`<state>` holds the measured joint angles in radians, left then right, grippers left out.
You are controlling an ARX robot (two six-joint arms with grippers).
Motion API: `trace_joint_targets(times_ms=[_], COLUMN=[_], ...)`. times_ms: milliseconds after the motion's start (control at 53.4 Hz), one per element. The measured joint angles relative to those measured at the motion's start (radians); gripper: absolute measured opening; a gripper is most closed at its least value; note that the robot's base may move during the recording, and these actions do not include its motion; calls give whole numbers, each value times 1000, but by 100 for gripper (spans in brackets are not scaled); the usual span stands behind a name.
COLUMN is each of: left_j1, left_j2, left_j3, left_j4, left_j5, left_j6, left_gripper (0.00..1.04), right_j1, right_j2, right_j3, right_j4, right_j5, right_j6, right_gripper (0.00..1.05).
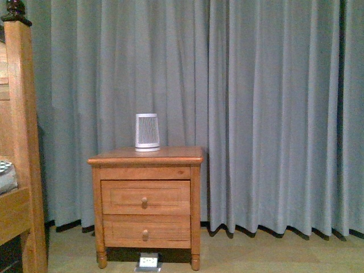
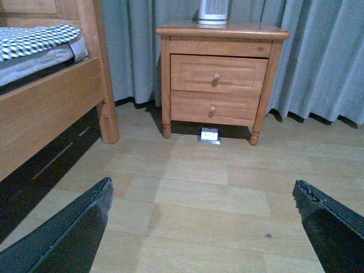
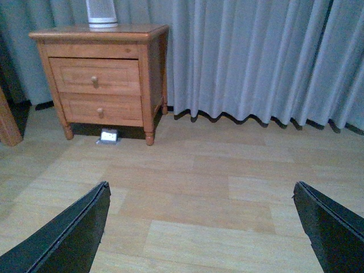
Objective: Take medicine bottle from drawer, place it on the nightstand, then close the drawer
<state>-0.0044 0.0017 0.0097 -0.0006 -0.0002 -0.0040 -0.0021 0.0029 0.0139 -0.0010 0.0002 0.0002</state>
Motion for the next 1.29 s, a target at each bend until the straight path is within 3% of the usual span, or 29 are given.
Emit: trace_joint_targets(times_ms=[1293], left_j1=[0], left_j2=[0], left_j3=[0], left_j4=[0], left_j5=[0], left_j6=[0], left_gripper=[98], right_j1=[0], right_j2=[0], right_j3=[0], right_j4=[0], right_j5=[0], right_j6=[0], right_gripper=[98])
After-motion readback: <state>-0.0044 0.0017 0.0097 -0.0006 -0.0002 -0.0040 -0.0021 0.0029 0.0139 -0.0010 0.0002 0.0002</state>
